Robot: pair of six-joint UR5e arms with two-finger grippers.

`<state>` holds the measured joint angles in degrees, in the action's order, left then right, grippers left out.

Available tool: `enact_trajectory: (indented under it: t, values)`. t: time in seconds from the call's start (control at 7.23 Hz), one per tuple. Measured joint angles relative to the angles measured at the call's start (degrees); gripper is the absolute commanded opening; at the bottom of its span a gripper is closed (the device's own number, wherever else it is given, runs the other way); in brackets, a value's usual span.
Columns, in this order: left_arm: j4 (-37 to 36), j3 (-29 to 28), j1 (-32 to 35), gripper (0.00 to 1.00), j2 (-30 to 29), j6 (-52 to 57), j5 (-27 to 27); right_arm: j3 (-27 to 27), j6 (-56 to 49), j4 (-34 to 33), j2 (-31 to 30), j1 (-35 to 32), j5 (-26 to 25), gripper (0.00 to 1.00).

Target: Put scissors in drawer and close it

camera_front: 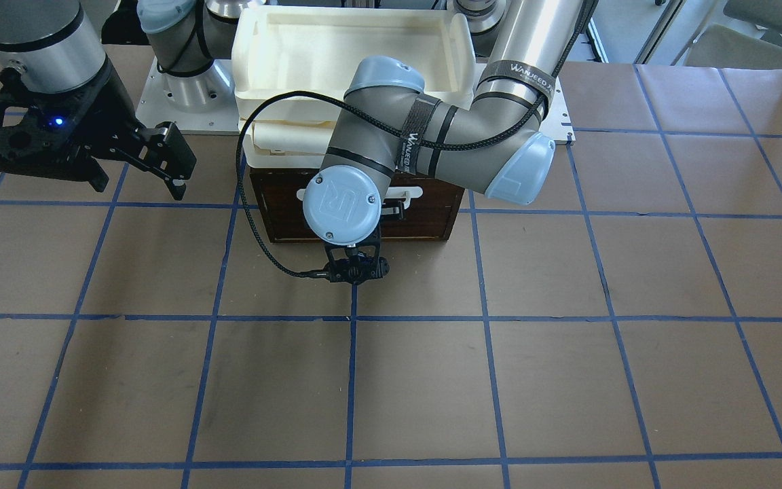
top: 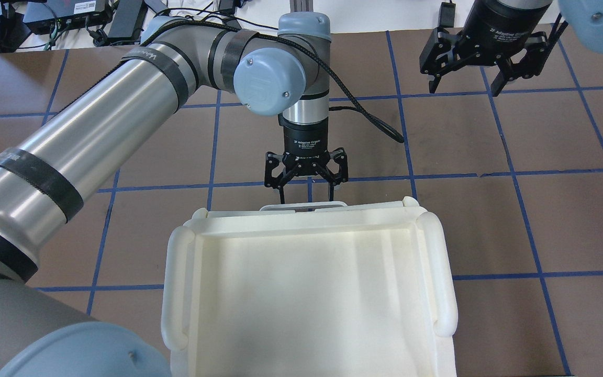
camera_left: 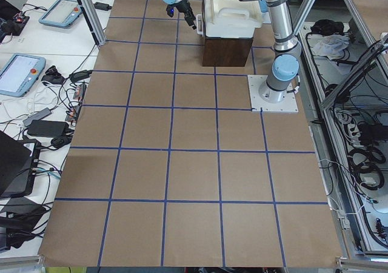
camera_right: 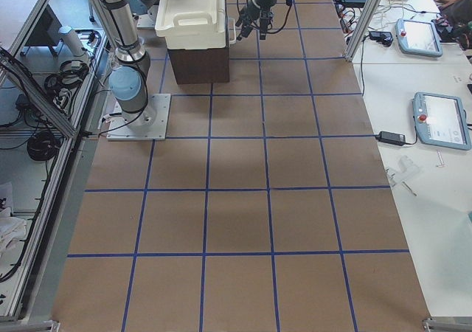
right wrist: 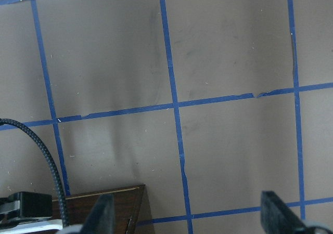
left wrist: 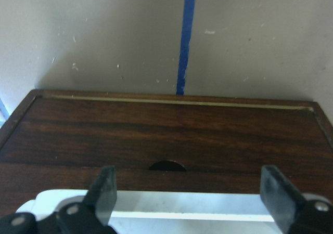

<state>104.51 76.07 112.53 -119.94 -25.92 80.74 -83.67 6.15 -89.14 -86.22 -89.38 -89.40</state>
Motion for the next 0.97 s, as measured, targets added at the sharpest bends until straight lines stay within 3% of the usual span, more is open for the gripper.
enact_trajectory:
  t: [0.28, 0.69, 0.97]
  values:
    - [-0.7, 0.3, -0.3, 1.0, 0.2, 0.0, -0.1, 0.0, 0.0, 0.0, 0.0, 0.0, 0.0, 1.0]
    - [-10.0, 0.2, -0.8, 1.0, 0.0, 0.4, 1.5, 0.0, 0.0, 0.0, 0.0, 0.0, 0.0, 1.0]
    - [-14.1, -0.4, -1.9, 1.0, 3.5, 1.0, 3.7, 0.0, 0.0, 0.0, 0.0, 0.0, 0.1, 1.0]
